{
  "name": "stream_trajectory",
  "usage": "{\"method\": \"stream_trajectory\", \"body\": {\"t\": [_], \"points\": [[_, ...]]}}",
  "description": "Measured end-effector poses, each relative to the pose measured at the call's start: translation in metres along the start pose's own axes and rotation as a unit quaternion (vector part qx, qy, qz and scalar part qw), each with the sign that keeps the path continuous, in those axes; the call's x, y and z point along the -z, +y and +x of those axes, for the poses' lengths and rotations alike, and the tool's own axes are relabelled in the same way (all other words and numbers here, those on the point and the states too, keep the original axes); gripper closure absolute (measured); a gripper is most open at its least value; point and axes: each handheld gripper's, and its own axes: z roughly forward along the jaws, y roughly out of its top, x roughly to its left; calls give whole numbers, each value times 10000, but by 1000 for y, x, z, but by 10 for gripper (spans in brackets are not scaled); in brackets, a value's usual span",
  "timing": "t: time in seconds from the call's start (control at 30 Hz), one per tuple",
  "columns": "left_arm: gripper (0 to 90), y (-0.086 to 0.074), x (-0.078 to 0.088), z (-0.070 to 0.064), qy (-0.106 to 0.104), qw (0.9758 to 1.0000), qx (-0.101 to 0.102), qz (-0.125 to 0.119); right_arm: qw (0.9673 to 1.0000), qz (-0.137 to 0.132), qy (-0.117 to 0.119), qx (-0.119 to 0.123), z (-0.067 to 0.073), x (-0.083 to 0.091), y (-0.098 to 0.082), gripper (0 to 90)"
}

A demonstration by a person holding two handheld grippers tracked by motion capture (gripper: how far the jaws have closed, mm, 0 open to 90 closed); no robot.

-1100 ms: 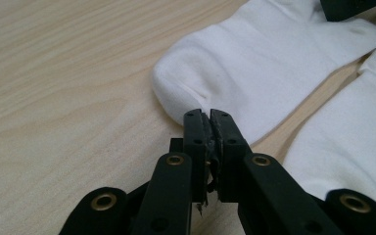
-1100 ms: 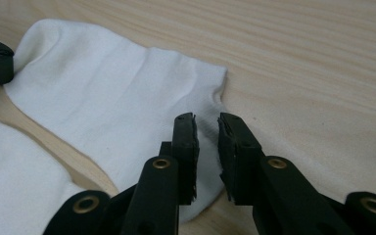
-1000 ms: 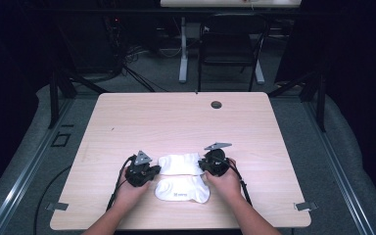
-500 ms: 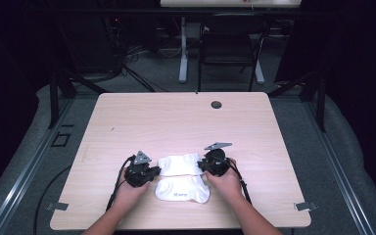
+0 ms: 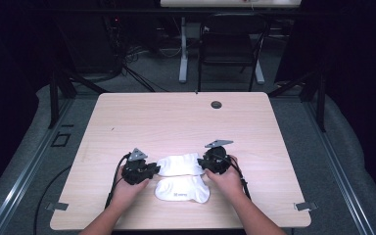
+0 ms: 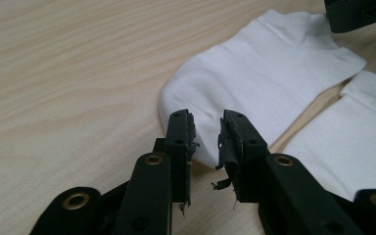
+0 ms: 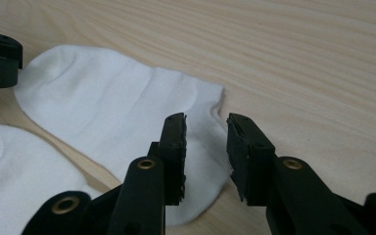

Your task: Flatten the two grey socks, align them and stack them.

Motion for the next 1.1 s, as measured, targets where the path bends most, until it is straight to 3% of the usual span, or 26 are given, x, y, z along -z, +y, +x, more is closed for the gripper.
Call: {"method": "stream_trajectory", "body": {"t": [0.37,0.57,0.7,0.9,1.07,1.1], "points": [[627,17,-8,8,209,9997,-104,7,9997,4,-118,-224,-14,-5,3,642],[609,16,-18,6,212,9996,-169,105,9994,-17,-82,-346,-18,-10,2,618],[610,14,-21,6,214,9995,-169,153,9996,3,9,-298,-16,-12,2,599],[666,12,-24,4,204,9991,-263,250,9997,50,-11,-245,-14,-15,1,610],[758,11,-24,3,153,9989,-351,287,9995,147,33,-268,-13,-16,1,700],[774,11,-24,2,130,9989,-345,306,9996,186,42,-216,-12,-16,1,756]]}}
